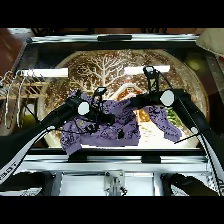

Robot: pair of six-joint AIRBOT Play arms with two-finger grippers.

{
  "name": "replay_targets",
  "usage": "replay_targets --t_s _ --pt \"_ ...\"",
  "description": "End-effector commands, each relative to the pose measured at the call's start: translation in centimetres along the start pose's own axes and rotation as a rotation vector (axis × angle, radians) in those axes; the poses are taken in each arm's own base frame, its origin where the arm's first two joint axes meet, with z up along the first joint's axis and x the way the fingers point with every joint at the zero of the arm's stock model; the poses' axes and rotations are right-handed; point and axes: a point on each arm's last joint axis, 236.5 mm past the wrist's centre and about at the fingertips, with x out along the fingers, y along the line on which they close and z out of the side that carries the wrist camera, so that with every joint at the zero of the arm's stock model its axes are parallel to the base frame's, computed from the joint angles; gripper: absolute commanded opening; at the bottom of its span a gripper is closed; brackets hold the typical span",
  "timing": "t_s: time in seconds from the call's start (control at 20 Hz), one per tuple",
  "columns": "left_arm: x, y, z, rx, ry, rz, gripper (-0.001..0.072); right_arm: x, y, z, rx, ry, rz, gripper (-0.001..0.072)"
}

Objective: Fold the shirts.

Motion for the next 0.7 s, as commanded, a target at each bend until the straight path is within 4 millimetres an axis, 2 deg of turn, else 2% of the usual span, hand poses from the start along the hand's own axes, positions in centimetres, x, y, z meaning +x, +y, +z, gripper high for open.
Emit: replay_targets --t_s 0.0,0.15,0.3,0.5,0.55,0.6,0.65 --pt "-0.7 -2.2 1.9 0.009 -0.078 -0.038 0.0720 -1.7 1.0 0.2 -0.002 0.050 0.023 0.0080" --pt "-1.0 -1.6 4.3 0.006 -0.174 -0.024 0.0720 -3.2 1.7 1.1 -0.019 0.056 0.033 0.0080" --pt "-0.2 -0.1 4.2 0.016 -0.161 0.029 0.0720 -4.3 2.2 1.5 -0.027 0.060 0.043 0.0079" --pt "-0.6 1.7 5.8 -0.035 -0.232 0.097 0.0720 -4.9 2.6 0.3 -0.007 0.125 0.053 0.0080" --pt "-0.7 2.4 5.9 -0.035 -0.230 0.118 0.0689 -4.9 2.8 0.0 -0.001 0.139 0.059 0.0080" --pt "-0.8 3.2 5.8 -0.032 -0.222 0.139 0.0596 -5.0 3.0 -0.3 0.009 0.150 0.069 0.0080" --pt "-0.9 3.8 5.7 -0.033 -0.213 0.156 0.0590 -5.1 3.3 -0.4 0.014 0.156 0.080 0.0080"
